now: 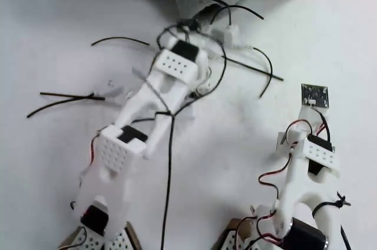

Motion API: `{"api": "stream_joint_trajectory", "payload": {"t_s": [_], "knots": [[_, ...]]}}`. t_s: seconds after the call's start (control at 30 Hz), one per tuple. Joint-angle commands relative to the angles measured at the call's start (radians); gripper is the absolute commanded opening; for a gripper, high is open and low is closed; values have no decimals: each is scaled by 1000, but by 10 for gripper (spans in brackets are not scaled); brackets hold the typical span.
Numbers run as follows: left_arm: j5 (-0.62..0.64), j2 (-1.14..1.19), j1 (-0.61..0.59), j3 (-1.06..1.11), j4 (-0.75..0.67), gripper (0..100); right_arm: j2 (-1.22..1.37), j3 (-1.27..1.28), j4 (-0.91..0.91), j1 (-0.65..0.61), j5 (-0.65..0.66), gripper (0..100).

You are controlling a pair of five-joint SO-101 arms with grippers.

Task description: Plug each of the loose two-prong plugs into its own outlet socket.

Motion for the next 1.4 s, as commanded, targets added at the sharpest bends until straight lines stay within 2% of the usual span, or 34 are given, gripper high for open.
{"api": "stream_joint_trajectory", "payload": {"t_s": [0.0, 0.1, 0.27, 0.4, 0.53, 0.73, 0.87, 1.0, 1.13, 1.27, 1.37], "knots": [[11, -68, 16, 103, -157, 21, -25, -17, -8, 5, -8, 333], [2, -68, 8, 135, -216, 21, -25, -17, -8, 5, -8, 333], [-12, -68, 7, 129, -219, 21, -25, -17, -8, 5, -8, 333], [-115, -67, 16, 69, -141, 23, -25, -17, -7, 5, -8, 333], [-133, -65, 19, -37, -49, 28, -25, -17, -7, 5, -8, 333], [-135, -58, 16, -178, 63, 142, -25, -17, -7, 5, -8, 333], [-135, -56, 16, -195, 94, 244, -25, -17, -7, 5, -8, 333], [-135, -56, 16, -201, 98, 275, -25, -17, -7, 7, -8, 333], [-140, -76, -48, -261, 97, 275, -25, -17, -7, 5, -8, 333], [-224, -113, -177, -399, 123, 275, -25, -17, -5, 4, -8, 334], [-241, -145, -286, -531, 178, 273, -27, -17, -2, -33, -3, 334]]}}
